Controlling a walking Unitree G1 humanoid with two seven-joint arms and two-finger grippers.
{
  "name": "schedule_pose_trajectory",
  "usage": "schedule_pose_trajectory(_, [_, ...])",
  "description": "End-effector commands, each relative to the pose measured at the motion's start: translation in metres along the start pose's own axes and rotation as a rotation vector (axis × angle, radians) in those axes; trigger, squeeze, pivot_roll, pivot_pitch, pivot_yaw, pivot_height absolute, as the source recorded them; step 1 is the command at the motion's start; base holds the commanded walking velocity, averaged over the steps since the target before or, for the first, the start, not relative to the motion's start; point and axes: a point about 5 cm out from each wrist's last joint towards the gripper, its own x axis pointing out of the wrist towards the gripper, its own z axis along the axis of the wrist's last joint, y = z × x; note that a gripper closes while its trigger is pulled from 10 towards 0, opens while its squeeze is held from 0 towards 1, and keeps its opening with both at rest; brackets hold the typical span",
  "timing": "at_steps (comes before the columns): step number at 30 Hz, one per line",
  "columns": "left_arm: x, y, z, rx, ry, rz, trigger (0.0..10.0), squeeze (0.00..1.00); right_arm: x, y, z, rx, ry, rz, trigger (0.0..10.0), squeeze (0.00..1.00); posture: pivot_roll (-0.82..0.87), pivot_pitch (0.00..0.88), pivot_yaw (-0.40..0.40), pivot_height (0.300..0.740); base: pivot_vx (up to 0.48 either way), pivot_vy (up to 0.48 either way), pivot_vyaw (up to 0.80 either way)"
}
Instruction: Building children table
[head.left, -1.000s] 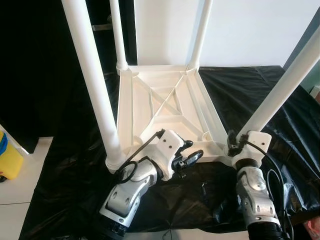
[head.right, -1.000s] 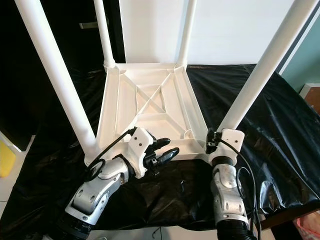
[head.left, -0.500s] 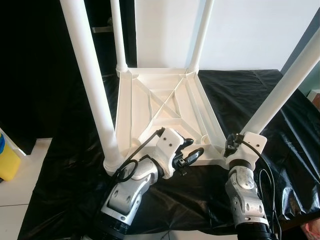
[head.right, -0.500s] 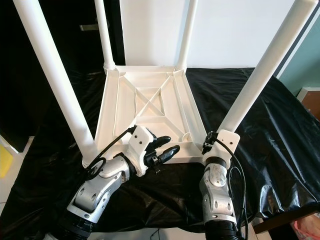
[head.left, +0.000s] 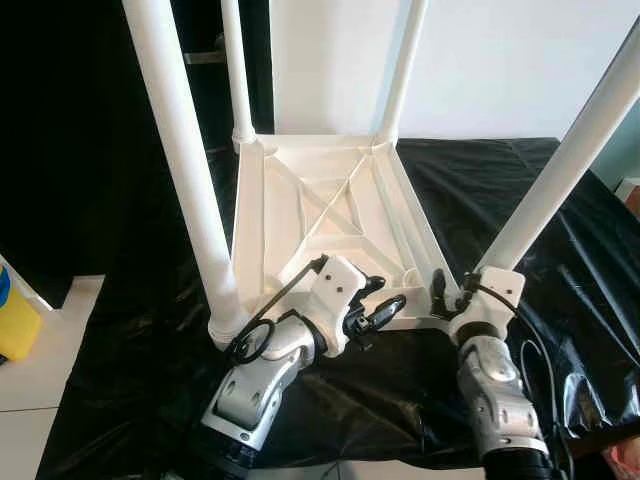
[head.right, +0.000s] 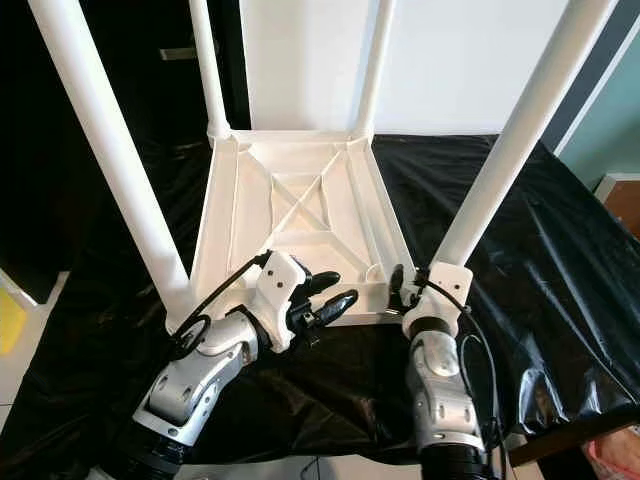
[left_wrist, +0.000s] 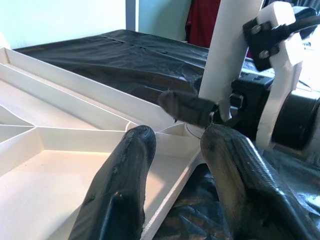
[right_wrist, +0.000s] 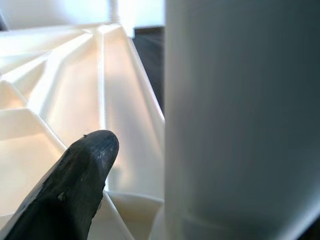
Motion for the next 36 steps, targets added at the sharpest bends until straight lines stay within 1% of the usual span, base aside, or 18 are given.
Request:
schedule_pose_trajectory(1, [0.000, 0.003, 0.001, 0.009, -0.008, 0.047, 10.0, 0.00, 0.001, -0.002, 0.003, 0.010, -0.014, 0.044, 10.0, 1.00, 0.01, 0.000, -0.056, 0.740, 0.000, 0.000, 0.00])
schedule_pose_trajectory(2, [0.000, 0.003, 0.002, 0.011, -0.007, 0.045, 10.0, 0.00, 0.002, -0.007, 0.006, -0.018, -0.029, 0.105, 10.0, 1.00, 0.01, 0.000, -0.057, 0.740, 0.000, 0.000, 0.00])
schedule_pose_trajectory(3, [0.000, 0.004, 0.002, 0.021, -0.002, 0.041, 10.0, 0.00, 0.002, -0.010, 0.008, -0.031, -0.031, 0.158, 10.0, 0.06, 0.01, 0.000, -0.059, 0.740, 0.000, 0.000, 0.00])
schedule_pose_trajectory(6, [0.000, 0.004, 0.002, 0.028, 0.002, 0.039, 10.0, 0.00, 0.002, -0.012, 0.009, -0.038, -0.031, 0.189, 10.0, 0.06, 0.01, 0.000, -0.059, 0.740, 0.000, 0.000, 0.00])
schedule_pose_trajectory(7, [-0.001, 0.005, -0.001, 0.042, 0.015, 0.040, 10.0, 0.00, 0.002, -0.017, 0.011, -0.073, -0.035, 0.239, 10.0, 0.00, 0.01, 0.000, -0.062, 0.740, 0.000, 0.000, 0.00])
schedule_pose_trajectory(9, [-0.002, 0.005, -0.002, 0.056, 0.024, 0.042, 10.0, 0.00, 0.003, -0.021, 0.013, -0.100, -0.034, 0.279, 10.0, 0.00, 0.01, 0.000, -0.063, 0.740, 0.000, 0.000, 0.00])
schedule_pose_trajectory(12, [-0.004, 0.004, -0.006, 0.067, 0.039, 0.044, 10.0, 0.00, 0.006, -0.029, 0.016, -0.143, -0.020, 0.400, 10.0, 0.00, 0.01, 0.000, -0.062, 0.740, 0.000, 0.000, 0.00])
schedule_pose_trajectory(13, [-0.004, 0.004, -0.006, 0.067, 0.039, 0.044, 10.0, 0.00, 0.006, -0.029, 0.016, -0.143, -0.020, 0.400, 10.0, 0.00, 0.01, 0.000, -0.062, 0.740, 0.000, 0.000, 0.00])
schedule_pose_trajectory(15, [-0.003, 0.003, -0.007, 0.070, 0.044, 0.043, 10.0, 0.00, 0.010, -0.031, 0.017, -0.193, -0.009, 0.473, 10.0, 0.00, 0.01, 0.000, -0.062, 0.740, 0.000, 0.000, 0.00])
schedule_pose_trajectory(19, [-0.003, 0.002, -0.007, 0.075, 0.045, 0.042, 10.0, 0.00, 0.012, -0.032, 0.016, -0.222, 0.005, 0.508, 10.0, 0.00, 0.01, 0.000, -0.063, 0.740, 0.000, 0.000, 0.00])
schedule_pose_trajectory(20, [-0.002, 0.002, -0.007, 0.077, 0.046, 0.042, 10.0, 0.00, 0.013, -0.034, 0.014, -0.222, 0.018, 0.519, 6.4, 0.00, 0.02, 0.000, -0.066, 0.740, 0.000, 0.000, 0.00])
schedule_pose_trajectory(21, [-0.002, 0.002, -0.007, 0.077, 0.046, 0.042, 10.0, 0.00, 0.013, -0.034, 0.014, -0.222, 0.018, 0.519, 6.4, 0.00, 0.02, 0.000, -0.066, 0.740, 0.000, 0.000, 0.00])
schedule_pose_trajectory(22, [-0.003, 0.002, -0.007, 0.078, 0.047, 0.043, 10.0, 0.00, 0.013, -0.036, 0.013, -0.232, 0.027, 0.526, 4.4, 0.00, 0.02, 0.000, -0.067, 0.740, 0.000, 0.000, 0.00])
schedule_pose_trajectory(23, [-0.003, 0.002, -0.007, 0.078, 0.047, 0.043, 10.0, 0.00, 0.013, -0.036, 0.013, -0.232, 0.027, 0.526, 4.4, 0.00, 0.02, 0.000, -0.067, 0.740, 0.000, 0.000, 0.00])
schedule_pose_trajectory(24, [-0.003, 0.003, -0.007, 0.078, 0.049, 0.047, 10.0, 0.00, 0.013, -0.037, 0.010, -0.234, 0.040, 0.528, 0.0, 0.00, 0.02, 0.000, -0.068, 0.740, 0.000, 0.000, 0.00])
schedule_pose_trajectory(31, [-0.004, 0.002, -0.007, 0.081, 0.049, 0.053, 10.0, 0.00, 0.010, -0.040, 0.004, -0.222, 0.060, 0.525, 0.0, 0.00, 0.02, 0.001, -0.068, 0.740, 0.000, 0.000, 0.00])
schedule_pose_trajectory(35, [-0.004, 0.001, -0.008, 0.084, 0.051, 0.052, 10.0, 0.00, 0.006, -0.039, 0.001, -0.190, 0.063, 0.496, 0.0, 0.00, 0.01, 0.006, -0.069, 0.740, 0.000, 0.000, 0.00])
schedule_pose_trajectory(36, [-0.004, 0.002, -0.009, 0.084, 0.052, 0.053, 10.0, 0.00, 0.005, -0.037, 0.000, -0.177, 0.059, 0.491, 0.9, 0.00, 0.01, 0.006, -0.069, 0.740, 0.000, 0.000, 0.00])
